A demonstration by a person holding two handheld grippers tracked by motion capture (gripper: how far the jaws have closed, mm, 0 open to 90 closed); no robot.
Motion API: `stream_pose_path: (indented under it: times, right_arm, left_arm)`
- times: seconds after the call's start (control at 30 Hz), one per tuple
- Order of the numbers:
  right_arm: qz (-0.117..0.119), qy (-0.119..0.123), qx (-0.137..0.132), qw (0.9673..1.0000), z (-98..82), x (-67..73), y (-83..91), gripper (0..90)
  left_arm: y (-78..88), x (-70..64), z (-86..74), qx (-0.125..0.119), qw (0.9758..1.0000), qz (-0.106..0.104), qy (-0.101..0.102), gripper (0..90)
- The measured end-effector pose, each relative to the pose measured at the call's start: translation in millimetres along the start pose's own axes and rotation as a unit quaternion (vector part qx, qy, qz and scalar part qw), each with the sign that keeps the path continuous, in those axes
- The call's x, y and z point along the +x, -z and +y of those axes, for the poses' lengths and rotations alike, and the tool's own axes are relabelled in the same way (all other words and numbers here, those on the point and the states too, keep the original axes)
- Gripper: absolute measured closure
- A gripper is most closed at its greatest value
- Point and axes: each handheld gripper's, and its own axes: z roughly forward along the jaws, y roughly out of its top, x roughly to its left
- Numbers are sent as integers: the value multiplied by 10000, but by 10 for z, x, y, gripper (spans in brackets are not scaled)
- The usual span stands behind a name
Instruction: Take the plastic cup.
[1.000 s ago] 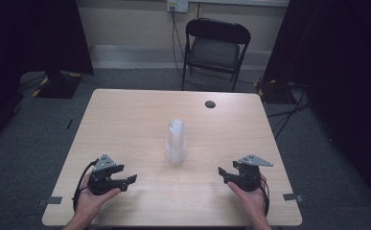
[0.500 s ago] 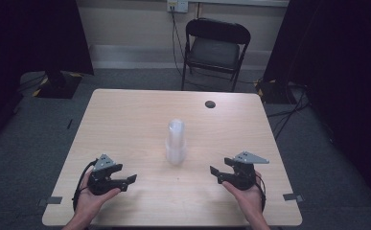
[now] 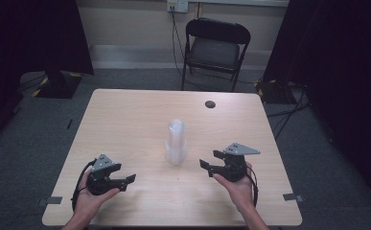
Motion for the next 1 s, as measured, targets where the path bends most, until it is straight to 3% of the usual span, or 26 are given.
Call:
stream_pose_path:
  times: [0.47,0.5,0.73,1.0]
  right_arm:
    - [242,267,-114,9993,257,137,-165,265]
    - [244,369,-107,9990,306,167,-205,264]
    - [376,492,-225,9978,474,229,-353,266]
    - [463,494,-299,9973,574,244,-534,210]
  left_arm:
    - [-3,-15,2,-12,10000,21,-52,235]
    - [-4,-9,-2,24,10000,20,-71,235]
    - [10,-15,-5,0,10000,44,-51,235]
    - [9,-17,-8,20,10000,25,-61,235]
